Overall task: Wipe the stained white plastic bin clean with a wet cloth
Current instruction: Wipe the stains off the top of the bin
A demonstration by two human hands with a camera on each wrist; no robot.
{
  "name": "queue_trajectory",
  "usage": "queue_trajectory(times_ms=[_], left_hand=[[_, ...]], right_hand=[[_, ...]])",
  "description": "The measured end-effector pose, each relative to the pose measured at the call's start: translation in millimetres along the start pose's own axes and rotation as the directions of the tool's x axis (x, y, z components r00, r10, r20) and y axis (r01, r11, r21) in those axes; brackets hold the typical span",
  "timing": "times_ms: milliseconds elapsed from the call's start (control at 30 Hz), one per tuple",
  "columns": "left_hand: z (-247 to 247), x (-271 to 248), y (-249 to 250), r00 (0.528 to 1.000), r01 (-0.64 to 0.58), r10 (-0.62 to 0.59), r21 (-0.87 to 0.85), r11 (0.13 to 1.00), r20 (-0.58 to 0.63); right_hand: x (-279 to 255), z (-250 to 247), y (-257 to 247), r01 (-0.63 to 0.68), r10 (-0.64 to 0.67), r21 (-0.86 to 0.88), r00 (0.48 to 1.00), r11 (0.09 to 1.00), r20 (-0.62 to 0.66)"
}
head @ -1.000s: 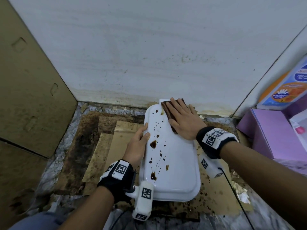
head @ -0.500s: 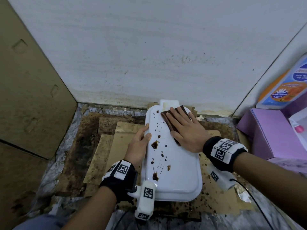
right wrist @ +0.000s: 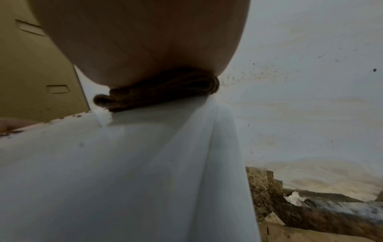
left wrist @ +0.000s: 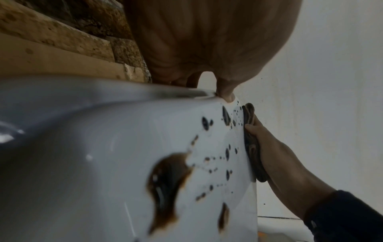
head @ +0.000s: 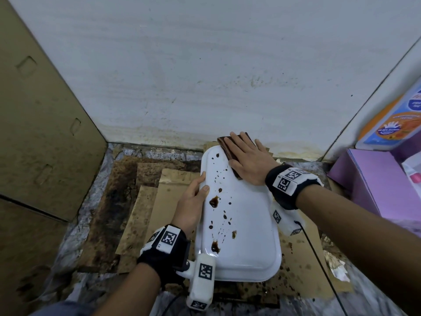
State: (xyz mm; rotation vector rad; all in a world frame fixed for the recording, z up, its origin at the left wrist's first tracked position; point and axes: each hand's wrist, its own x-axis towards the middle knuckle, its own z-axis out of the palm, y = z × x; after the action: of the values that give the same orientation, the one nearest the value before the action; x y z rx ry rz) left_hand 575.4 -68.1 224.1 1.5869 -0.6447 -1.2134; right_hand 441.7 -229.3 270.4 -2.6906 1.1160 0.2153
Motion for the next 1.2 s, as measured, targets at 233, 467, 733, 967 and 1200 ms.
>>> queue_trajectory(times_ms=[233,467,733,967,1200], left_hand=[[-2.2,-0.7,-0.6,1.000,-0.010,0.010,0.014,1.000,0.003],[0.1,0.1,-2.1,1.000,-0.022,0.022,0.033,0.999,0.000],[0.3,1.3,-2.5,1.000,-0.010,0.011,0.021,1.000,-0.008],[0.2,2.5,-3.5,1.000,-0.022,0.022,0.018,1.000,-0.021],[-0.3,-6.4,0.6,0.999,-0.049,0.049,0.016,0.999,-0.023]], right_hand=[[-22.3,6.5,-6.0,0.045,-0.045,-0.045,0.999,0.998,-0.012],[-33.3,15.3,-7.2,0.056,-0.057,-0.026,0.998,0.998,-0.027],[0.1,0.6,-0.5,0.006,-0.007,-0.025,1.000,1.000,-0.012],[-20.2,7.4,-10.5,0.026,-0.026,-0.022,1.000,0.999,0.007],[-98.1,35.6,-36.2,0.037,-0.037,-0.038,0.999,0.999,0.005]])
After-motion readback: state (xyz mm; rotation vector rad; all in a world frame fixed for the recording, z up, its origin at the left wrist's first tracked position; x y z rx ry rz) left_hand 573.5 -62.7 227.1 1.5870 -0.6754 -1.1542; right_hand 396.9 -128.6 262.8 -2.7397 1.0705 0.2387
